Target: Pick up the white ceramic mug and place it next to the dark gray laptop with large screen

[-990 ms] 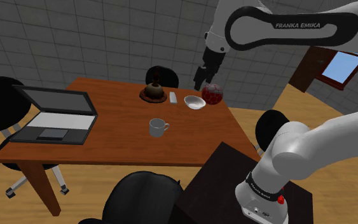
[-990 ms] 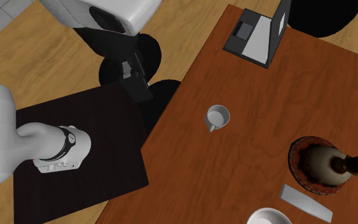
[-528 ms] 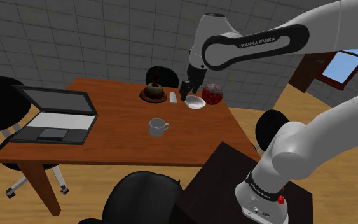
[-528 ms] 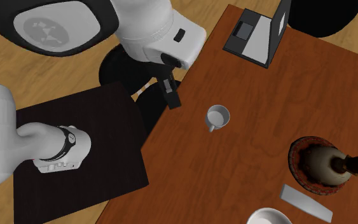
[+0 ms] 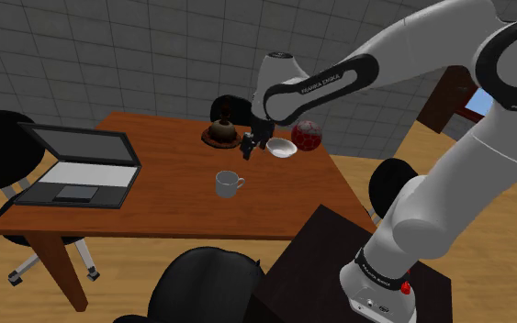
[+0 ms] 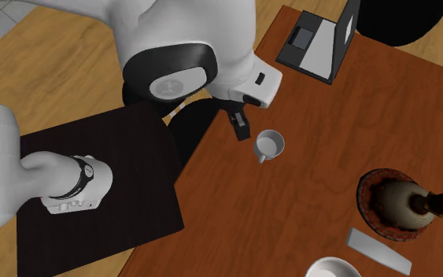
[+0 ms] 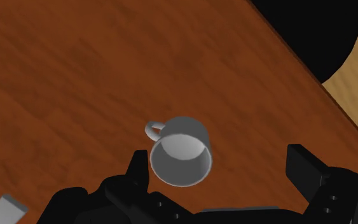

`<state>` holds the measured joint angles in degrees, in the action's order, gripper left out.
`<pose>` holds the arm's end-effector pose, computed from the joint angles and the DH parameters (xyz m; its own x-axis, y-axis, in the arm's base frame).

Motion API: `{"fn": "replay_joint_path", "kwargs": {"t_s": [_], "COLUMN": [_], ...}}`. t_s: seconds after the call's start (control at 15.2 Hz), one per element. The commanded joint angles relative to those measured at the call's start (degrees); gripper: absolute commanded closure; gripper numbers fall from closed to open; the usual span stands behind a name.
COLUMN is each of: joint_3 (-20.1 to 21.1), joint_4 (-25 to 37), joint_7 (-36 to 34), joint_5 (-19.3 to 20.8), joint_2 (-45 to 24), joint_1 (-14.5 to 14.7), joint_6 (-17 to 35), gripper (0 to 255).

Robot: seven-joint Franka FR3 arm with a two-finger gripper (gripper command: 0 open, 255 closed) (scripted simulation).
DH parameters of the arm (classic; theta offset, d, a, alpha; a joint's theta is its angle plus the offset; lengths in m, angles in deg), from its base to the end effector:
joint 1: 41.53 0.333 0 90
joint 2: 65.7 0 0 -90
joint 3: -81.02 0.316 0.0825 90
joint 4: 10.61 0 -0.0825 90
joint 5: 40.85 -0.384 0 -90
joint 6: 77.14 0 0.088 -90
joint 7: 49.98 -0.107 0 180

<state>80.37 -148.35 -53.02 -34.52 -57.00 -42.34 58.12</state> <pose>0.4829 -0.0137 0.3833 0.9940 0.0001 0.1094 -0.0085 -0.9969 0.0782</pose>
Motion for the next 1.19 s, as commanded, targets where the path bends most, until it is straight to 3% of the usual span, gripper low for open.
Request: {"fn": "replay_joint_path", "kwargs": {"t_s": [0.0,0.59,1.12], "joint_3": [0.1,0.1,0.5], "joint_4": [1.3,11.5,25.5], "joint_7": [-0.4,-0.5,-0.2], "joint_5": [0.1,-0.2,-0.8], "joint_2": [-4.5,-24.9,-43.1], "joint_1": [0.1,-0.1,-0.4], "joint_6": [3.2,12.8,16.5], "gripper": [0,0,0]}}
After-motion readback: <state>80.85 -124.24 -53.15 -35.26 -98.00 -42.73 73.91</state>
